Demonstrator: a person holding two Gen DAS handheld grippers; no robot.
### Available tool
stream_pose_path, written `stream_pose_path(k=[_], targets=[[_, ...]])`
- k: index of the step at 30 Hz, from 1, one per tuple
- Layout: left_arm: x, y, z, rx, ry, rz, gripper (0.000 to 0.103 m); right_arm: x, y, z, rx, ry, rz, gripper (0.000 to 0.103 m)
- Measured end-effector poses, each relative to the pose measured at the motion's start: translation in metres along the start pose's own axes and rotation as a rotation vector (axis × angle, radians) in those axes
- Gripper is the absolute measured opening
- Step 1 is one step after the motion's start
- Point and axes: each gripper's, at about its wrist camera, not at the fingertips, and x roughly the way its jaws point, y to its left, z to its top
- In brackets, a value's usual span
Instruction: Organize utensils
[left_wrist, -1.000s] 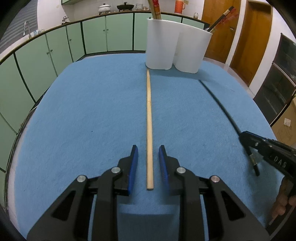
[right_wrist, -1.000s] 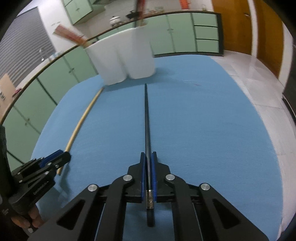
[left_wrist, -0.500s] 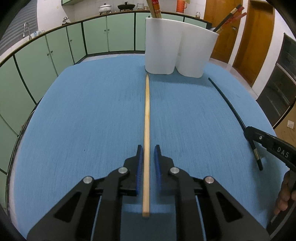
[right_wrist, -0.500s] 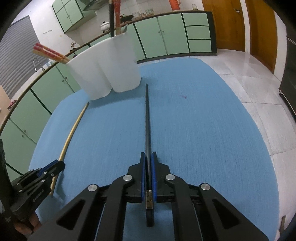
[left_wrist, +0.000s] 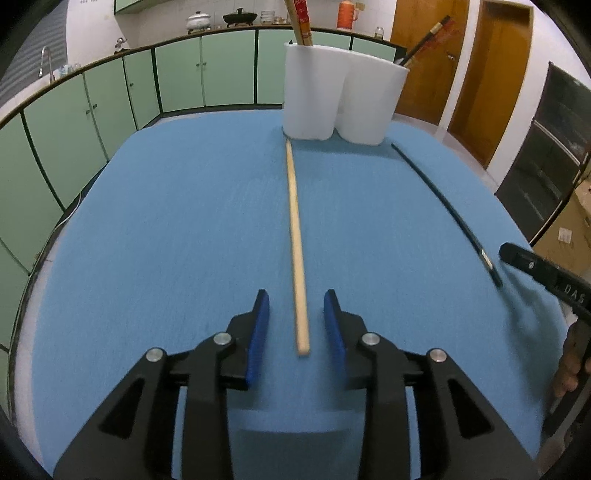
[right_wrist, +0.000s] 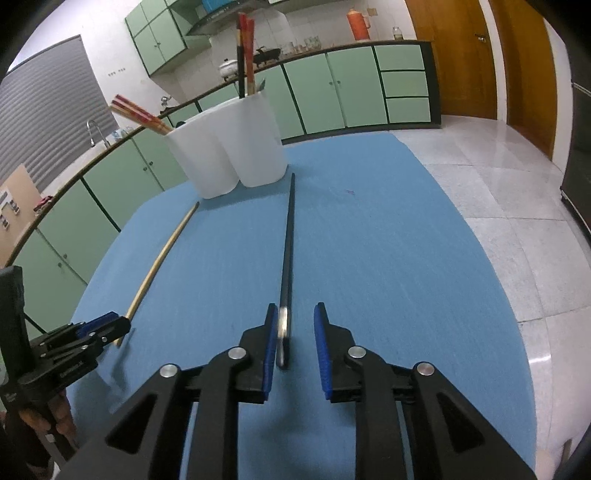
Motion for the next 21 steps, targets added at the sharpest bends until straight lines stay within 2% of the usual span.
stream_pose_path(k=[7, 12, 21], targets=[[-0.008, 0.001, -0.013, -0.01, -0.007, -0.005, 0.03, 0.001, 0.015, -0.009, -0.078, 0.033, -0.018, 0.02], [-0.013, 0.005, -0.02, -0.023, -0.011, -0.029, 0.03, 0.002, 0.014, -0.01, -0.071, 0.043, -0.012, 0.02], [-0.009, -0.001, -0.018, -0.014, -0.009, -0.014, 0.029, 0.004, 0.011, -0.011, -0.067, 0.062, 0.005, 0.02]])
